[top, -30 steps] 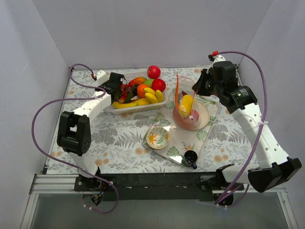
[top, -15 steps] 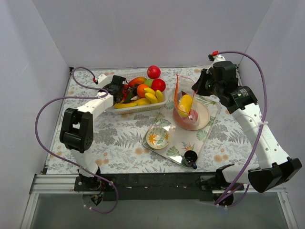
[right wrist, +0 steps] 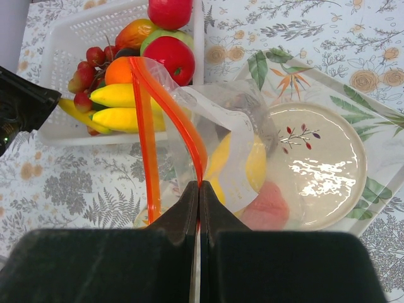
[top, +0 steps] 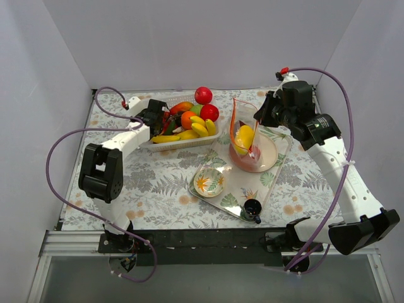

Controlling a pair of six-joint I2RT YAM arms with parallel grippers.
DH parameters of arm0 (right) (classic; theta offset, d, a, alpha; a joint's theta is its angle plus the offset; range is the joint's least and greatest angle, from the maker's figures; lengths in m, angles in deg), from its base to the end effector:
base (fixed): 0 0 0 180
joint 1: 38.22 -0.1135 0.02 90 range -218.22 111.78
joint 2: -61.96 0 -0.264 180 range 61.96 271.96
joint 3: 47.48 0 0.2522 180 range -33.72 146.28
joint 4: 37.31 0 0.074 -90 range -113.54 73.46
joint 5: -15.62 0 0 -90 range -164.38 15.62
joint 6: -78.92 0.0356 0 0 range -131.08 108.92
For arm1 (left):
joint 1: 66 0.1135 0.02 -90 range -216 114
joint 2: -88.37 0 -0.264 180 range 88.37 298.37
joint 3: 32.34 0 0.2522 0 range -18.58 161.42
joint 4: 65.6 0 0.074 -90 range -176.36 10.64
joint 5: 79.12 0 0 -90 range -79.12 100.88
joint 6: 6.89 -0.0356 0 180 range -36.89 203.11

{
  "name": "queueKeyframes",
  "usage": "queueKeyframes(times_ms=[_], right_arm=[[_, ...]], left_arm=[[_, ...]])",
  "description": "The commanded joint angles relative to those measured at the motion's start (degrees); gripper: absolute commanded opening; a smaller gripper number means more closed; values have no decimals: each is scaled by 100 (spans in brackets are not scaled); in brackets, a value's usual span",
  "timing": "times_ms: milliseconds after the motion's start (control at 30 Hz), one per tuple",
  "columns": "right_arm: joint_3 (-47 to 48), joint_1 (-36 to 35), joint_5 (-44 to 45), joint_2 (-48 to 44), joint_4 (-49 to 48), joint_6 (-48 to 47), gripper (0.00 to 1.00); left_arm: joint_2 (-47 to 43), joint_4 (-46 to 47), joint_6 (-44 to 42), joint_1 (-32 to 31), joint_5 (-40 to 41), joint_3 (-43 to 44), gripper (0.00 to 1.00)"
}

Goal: Place the food in the zip-top bag and seal the zipper
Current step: Pick up the fake fruit from the bin.

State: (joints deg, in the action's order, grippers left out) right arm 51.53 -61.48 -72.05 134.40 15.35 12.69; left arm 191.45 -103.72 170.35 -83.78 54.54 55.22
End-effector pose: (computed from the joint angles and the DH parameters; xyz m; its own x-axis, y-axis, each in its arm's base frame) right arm 0.2434 0.1031 0.4298 -0.5153 0.2169 -0.8291 -0.1676 0.9233 0.3456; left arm 0.3712 -0.0932 0.2228 0.1317 -0.8011 -0.5839 -0.7741 0.2848 -0.5654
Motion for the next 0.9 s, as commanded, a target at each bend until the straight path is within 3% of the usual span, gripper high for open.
queueKeyframes(times_ms=[0, 200, 533, 667, 867], right_arm=[[0, -11, -83, -160, -339, -48, 1], [35, -11, -118, -126, -339, -30, 1], [123, -11, -189, 33, -347, -22, 1], [132, -11, -391, 94, -356, -21, 1], [132, -29, -452, 173, -356, 5, 1]], left_arm=[[-579, 361, -427, -85, 389, 82, 18], [-991, 695, -822, -164, 398, -120, 6], [-1686, 1327, -1886, -252, 407, -313, 0], [-2029, 1486, -2106, -305, 152, -410, 0], [-2767, 1952, -2474, -787, -858, -419, 0]])
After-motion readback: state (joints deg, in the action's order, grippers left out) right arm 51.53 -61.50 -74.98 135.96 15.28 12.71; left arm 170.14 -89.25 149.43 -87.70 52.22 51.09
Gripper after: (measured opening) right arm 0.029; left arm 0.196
